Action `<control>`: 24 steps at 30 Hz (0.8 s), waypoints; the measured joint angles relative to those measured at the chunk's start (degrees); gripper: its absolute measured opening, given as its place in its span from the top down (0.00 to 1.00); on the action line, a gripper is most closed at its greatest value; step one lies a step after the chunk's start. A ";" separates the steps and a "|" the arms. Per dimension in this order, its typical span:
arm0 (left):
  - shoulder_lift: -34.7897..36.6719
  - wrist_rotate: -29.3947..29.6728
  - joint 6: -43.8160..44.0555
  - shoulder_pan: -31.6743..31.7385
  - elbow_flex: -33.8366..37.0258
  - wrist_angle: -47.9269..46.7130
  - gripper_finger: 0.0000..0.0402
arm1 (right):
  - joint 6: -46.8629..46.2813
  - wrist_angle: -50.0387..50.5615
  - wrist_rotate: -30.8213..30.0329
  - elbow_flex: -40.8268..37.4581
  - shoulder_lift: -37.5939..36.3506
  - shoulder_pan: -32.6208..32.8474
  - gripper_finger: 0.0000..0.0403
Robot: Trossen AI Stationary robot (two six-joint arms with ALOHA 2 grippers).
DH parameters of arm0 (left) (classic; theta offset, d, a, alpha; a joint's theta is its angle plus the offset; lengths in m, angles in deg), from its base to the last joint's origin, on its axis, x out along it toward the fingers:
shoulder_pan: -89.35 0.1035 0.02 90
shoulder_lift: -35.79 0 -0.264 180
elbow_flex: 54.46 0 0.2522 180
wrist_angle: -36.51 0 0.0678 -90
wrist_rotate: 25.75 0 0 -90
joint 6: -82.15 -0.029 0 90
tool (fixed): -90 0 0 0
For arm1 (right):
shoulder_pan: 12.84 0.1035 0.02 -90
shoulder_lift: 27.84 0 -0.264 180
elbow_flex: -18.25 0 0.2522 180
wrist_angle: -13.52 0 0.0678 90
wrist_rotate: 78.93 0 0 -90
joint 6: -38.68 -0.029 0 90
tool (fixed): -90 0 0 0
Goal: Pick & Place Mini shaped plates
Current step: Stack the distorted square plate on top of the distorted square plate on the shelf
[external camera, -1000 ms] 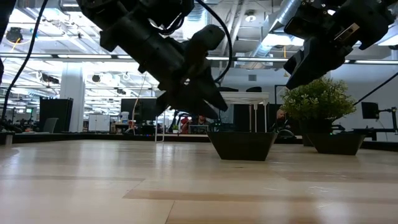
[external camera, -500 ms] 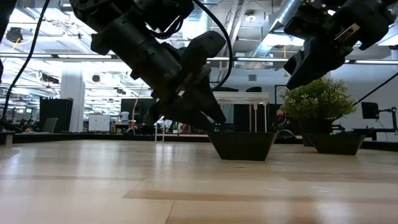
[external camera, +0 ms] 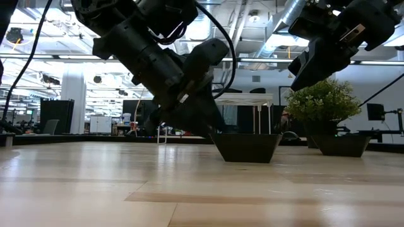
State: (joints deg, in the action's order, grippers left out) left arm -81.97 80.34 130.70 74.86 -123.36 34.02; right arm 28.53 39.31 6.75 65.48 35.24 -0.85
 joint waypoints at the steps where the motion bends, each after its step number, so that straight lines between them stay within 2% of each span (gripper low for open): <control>1: -0.23 0.05 0.01 0.01 0.00 0.48 0.68 | -0.01 0.00 0.00 0.00 0.01 0.00 1.00; 16: -1.91 -0.04 1.38 0.03 -0.44 0.62 0.69 | -0.02 0.23 0.02 0.00 0.01 0.00 1.00; 24: -1.87 0.20 0.94 0.03 -0.44 0.82 0.84 | -0.02 0.85 0.02 0.00 0.01 0.00 1.00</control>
State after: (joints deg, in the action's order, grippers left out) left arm -83.85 80.54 131.64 74.89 -123.79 34.84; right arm 28.50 40.15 6.77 65.48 35.25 -0.85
